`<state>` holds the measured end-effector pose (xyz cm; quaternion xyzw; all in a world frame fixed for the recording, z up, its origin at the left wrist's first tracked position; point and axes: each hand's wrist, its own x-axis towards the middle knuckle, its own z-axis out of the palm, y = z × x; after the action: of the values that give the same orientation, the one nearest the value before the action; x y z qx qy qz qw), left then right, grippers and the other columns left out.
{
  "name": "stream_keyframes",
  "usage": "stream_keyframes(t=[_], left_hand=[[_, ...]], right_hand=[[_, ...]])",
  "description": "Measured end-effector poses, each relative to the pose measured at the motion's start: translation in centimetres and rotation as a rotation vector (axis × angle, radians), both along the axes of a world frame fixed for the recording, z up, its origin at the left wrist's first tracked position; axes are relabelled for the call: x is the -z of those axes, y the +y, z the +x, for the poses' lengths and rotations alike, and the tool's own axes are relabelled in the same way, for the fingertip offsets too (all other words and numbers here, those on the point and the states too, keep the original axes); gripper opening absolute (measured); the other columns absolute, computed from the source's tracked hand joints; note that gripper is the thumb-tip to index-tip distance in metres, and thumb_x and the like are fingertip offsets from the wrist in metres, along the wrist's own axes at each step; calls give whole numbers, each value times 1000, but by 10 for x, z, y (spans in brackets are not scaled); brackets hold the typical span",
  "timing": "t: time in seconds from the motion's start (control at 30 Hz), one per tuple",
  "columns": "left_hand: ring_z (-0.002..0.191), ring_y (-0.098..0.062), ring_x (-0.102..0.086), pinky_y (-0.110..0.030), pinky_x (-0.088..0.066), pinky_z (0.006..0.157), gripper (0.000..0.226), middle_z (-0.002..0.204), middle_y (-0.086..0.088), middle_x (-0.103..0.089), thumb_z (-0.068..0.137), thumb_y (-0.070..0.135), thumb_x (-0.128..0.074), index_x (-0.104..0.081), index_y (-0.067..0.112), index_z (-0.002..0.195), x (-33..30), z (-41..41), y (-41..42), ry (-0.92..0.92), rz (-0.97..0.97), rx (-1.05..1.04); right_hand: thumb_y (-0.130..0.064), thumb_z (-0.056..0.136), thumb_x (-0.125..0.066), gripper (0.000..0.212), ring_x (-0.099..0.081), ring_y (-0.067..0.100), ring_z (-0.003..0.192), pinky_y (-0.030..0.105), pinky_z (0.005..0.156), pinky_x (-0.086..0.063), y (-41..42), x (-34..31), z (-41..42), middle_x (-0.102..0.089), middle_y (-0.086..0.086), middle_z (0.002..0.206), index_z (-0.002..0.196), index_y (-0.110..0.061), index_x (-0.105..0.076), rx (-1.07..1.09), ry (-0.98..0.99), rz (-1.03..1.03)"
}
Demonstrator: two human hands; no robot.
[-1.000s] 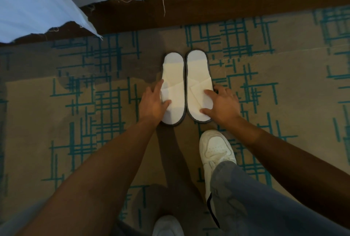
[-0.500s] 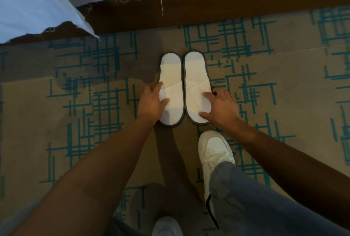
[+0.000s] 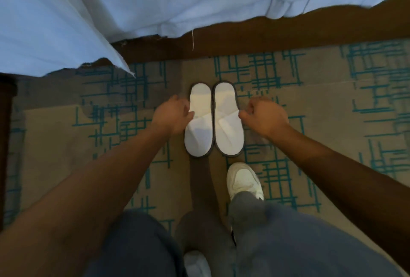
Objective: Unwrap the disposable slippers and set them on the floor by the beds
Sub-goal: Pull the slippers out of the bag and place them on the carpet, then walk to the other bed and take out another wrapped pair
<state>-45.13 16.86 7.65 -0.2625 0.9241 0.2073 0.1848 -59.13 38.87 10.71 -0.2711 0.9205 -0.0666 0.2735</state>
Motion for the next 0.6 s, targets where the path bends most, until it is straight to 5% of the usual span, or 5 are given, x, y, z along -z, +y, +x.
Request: stream_keyframes(t=[0.07, 0.17, 0.3, 0.43, 0.6], left_hand=[[83, -29, -64, -34, -46, 64, 28, 86, -8, -66, 100, 36, -51, -67, 14, 92, -41, 7, 3, 5, 34, -34], [66, -25, -58, -35, -45, 60, 40, 67, -5, -59, 101, 36, -48, -59, 13, 71, -115, 13, 2, -24, 80, -31], [63, -24, -57, -36, -45, 60, 45, 64, -7, -59, 102, 36, -46, -53, 14, 63, -219, 13, 5, -7, 128, -118], [64, -24, -58, -30, -37, 55, 43, 64, -3, -58, 100, 38, -46, -50, 19, 62, -314, 33, 21, -24, 40, -82], [68, -24, -56, -31, -36, 59, 36, 68, -1, -55, 101, 31, -47, -51, 18, 68, -422, 65, 46, -56, 45, -130]], right_hand=[[-37, 91, -54, 24, -64, 32, 89, 34, 69, -47, 1, -46, -6, -66, 11, 92, 78, -17, -57, 31, -62, -27], [-30, 91, -55, 37, -61, 30, 73, 34, 61, -42, 9, -122, -25, -57, 8, 66, 58, -18, -43, 29, -127, -64], [-31, 99, -49, 48, -55, 29, 60, 35, 58, -39, 34, -222, -36, -55, 18, 60, 58, -6, -51, 55, -219, -101], [-32, 98, -48, 48, -44, 21, 55, 30, 48, -25, 58, -314, -18, -45, 6, 54, 54, -15, -42, 39, -255, -8], [-30, 95, -51, 39, -53, 23, 64, 30, 56, -34, 101, -413, 13, -53, 5, 61, 59, -16, -46, 101, -278, 53]])
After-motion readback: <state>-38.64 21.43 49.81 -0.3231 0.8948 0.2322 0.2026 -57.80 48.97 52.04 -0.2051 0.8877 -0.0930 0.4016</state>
